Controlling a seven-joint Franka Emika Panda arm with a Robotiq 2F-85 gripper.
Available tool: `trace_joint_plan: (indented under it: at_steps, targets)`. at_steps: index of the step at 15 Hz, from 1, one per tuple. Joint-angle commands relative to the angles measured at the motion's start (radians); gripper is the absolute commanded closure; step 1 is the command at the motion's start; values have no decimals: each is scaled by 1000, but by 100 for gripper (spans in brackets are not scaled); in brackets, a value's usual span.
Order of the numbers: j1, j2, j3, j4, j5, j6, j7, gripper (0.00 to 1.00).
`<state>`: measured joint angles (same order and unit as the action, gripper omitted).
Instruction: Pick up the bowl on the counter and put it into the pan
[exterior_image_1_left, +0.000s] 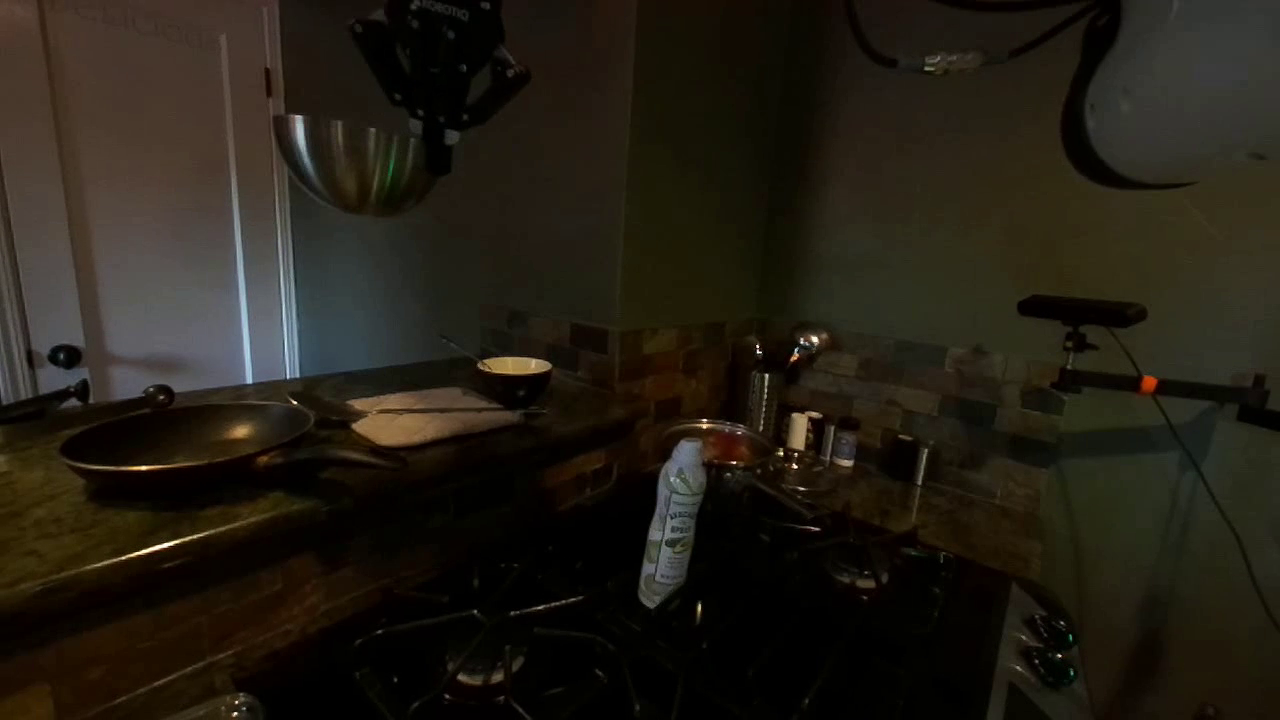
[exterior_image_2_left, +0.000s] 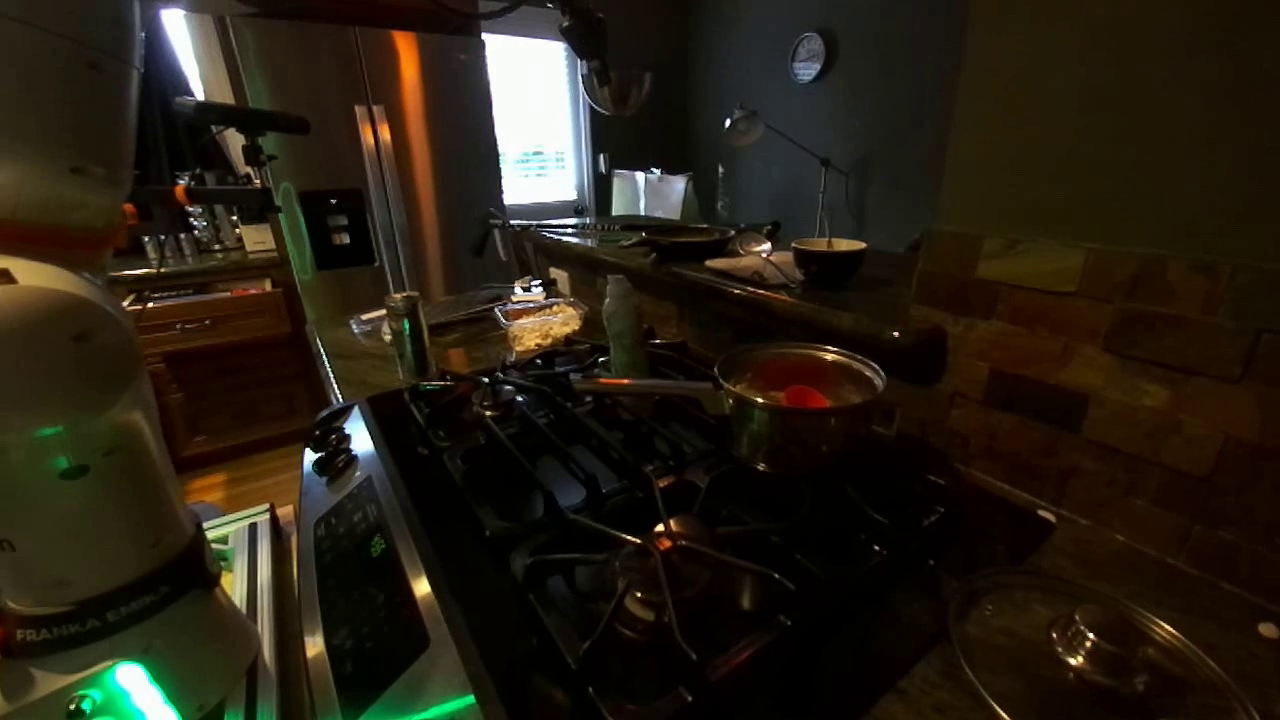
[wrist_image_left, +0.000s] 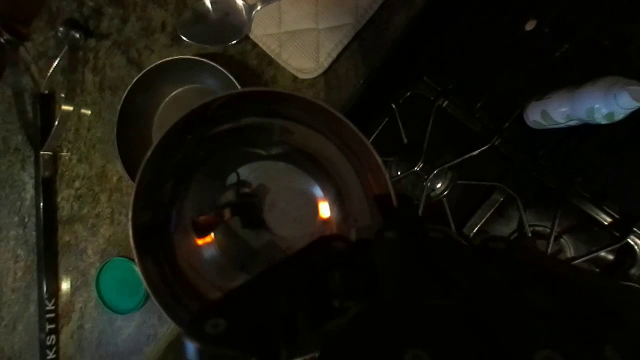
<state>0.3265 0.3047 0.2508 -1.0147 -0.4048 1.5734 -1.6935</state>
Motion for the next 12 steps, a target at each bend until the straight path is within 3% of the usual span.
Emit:
trace_joint_plan:
  at_steps: [1, 5, 12]
  targets:
    - [1, 2, 0, -3, 0, 0, 2, 97]
    - [-12, -2, -3, -6, 0, 0, 2, 99]
    - [44, 278, -28, 336, -10, -309, 121, 99]
